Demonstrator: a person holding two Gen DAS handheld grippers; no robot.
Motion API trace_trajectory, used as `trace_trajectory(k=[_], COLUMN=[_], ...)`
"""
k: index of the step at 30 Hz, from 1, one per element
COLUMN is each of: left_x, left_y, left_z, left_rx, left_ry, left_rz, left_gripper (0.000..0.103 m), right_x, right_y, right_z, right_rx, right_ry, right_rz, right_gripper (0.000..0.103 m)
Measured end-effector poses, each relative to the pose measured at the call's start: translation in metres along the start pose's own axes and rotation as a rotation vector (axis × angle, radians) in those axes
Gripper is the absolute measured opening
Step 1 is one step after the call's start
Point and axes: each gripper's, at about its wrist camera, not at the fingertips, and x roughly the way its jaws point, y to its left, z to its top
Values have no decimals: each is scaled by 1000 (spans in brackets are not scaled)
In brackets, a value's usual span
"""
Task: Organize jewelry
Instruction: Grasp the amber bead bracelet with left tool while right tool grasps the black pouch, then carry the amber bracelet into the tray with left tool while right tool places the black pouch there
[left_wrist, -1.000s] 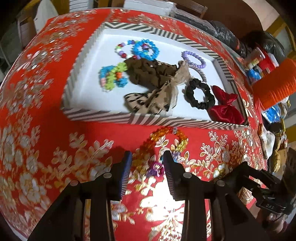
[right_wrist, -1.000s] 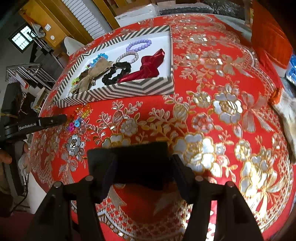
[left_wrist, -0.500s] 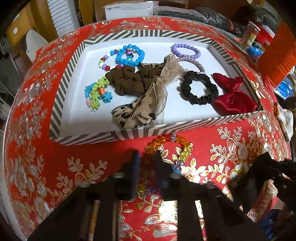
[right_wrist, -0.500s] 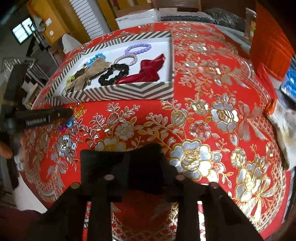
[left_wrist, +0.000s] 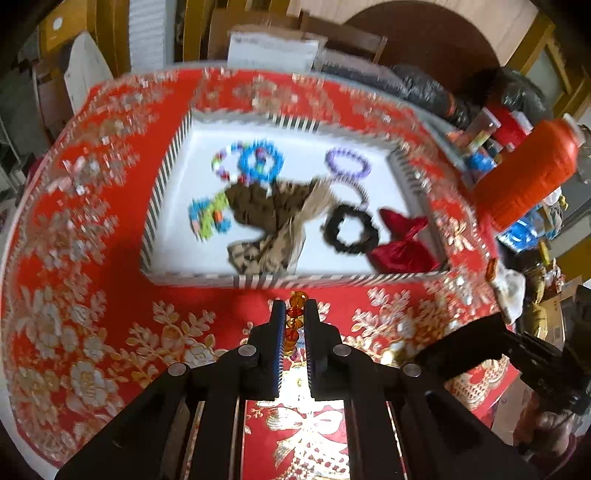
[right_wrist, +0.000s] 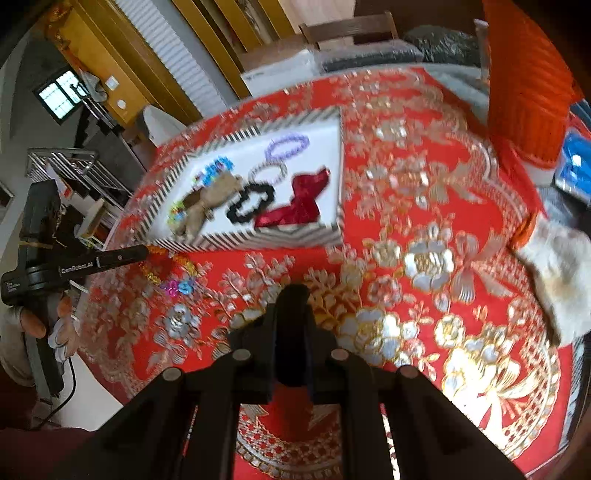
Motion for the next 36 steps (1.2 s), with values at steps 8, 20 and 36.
trace_trajectory(k=[8, 20, 36], left_x=[-46, -62, -55], left_y=[-6, -2, 10], left_z=[20, 28, 44], left_rx=[18, 25, 60], left_ry=[-115, -175, -171], left_rz=[47, 96, 127], left_gripper=[0, 0, 0], right_x=[-18, -25, -15], right_y=[11, 32, 48], right_z=[25, 62, 86], right_rx=[-47, -109, -126], right_ry=[-54, -91, -90], right_rz=[25, 57, 36], right_gripper=[11, 11, 11])
